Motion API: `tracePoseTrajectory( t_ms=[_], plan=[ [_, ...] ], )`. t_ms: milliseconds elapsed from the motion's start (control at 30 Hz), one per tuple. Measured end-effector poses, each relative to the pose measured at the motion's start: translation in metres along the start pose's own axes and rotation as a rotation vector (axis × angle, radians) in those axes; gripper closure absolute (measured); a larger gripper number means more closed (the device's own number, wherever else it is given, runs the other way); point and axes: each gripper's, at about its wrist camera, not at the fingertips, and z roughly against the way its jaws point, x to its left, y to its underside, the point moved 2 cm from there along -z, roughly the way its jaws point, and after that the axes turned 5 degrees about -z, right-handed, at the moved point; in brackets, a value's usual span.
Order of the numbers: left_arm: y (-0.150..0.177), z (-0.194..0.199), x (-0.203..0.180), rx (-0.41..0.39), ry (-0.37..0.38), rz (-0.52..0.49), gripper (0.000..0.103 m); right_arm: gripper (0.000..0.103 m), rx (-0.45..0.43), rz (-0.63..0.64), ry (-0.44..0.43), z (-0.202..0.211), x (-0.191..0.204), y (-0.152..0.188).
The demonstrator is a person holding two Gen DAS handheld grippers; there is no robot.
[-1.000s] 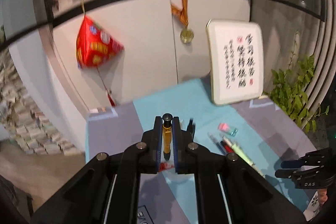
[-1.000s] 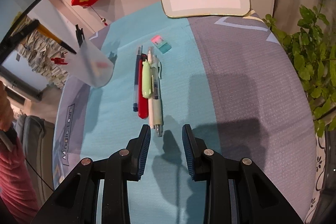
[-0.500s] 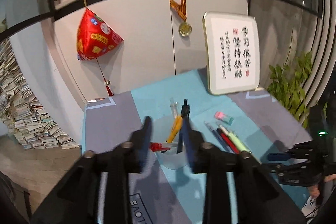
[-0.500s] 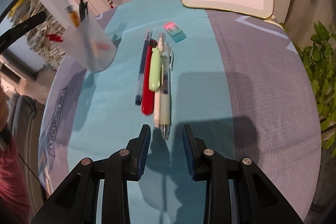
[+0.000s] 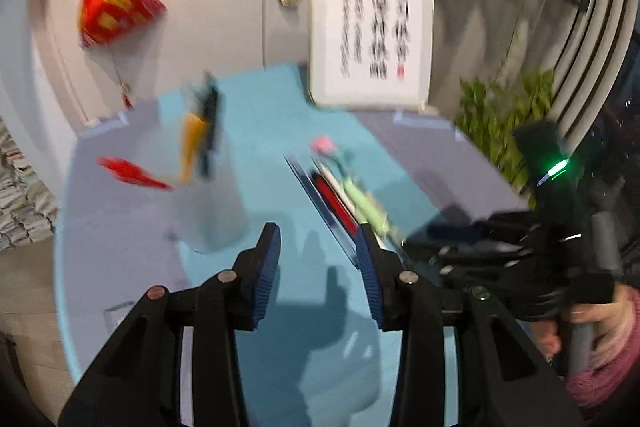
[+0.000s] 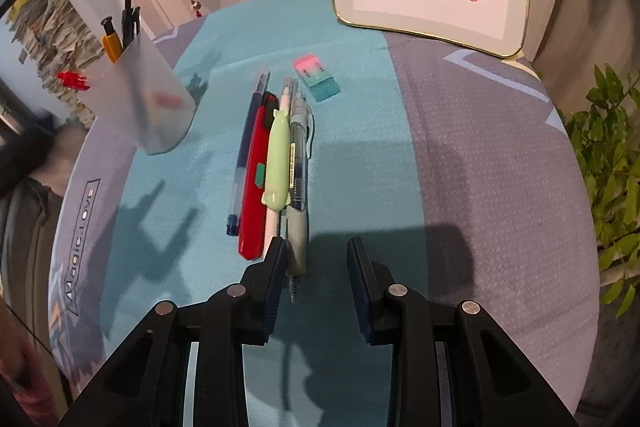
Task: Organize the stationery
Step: 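Grasp the clear pen with the right tool while the left tool grasps the blue pen, then lift the clear pen with the right tool while the left tool lifts the blue pen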
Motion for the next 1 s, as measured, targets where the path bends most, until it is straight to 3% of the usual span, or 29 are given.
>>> tracePoseTrajectory(
  t_ms=[100,267,400,500,567,667,733,800,1000],
  plan=[
    [0.005,-0.029,-0.010,0.070,0.010,-0.003,0.066,0.072,-0.034,0.011,0.094,0.007,-0.006,-0.003],
    [0.009,-0.052,-0.019,0.110,-0.026,-0.028,0.066,0.072,-0.026,-0.013,0.021,0.009,-0.012,-0.006],
    [0.010,-0.064,-0.021,0.146,-0.011,-0.018,0.067,0.072,-0.036,0.010,0.012,0.009,-0.006,-0.009],
    [0.010,-0.074,-0.018,0.163,-0.046,-0.005,0.068,0.072,-0.028,0.027,0.046,0.003,-0.003,-0.009],
    [0.009,-0.077,-0.016,0.155,-0.054,0.007,0.069,0.072,-0.018,0.019,0.018,0.000,-0.003,-0.010],
    [0.005,-0.080,-0.014,0.149,-0.076,0.003,0.080,0.072,0.001,0.007,-0.015,-0.006,-0.003,-0.012],
    [0.002,-0.082,-0.013,0.148,-0.070,0.013,0.095,0.075,-0.001,0.008,-0.019,-0.009,-0.001,-0.014],
    [0.002,-0.081,-0.011,0.161,-0.042,0.037,0.096,0.089,0.007,0.013,-0.040,-0.010,0.004,-0.013],
    [0.032,-0.055,-0.006,0.211,0.017,0.047,0.098,0.090,0.020,0.018,-0.037,0.006,-0.006,0.002]
  ],
)
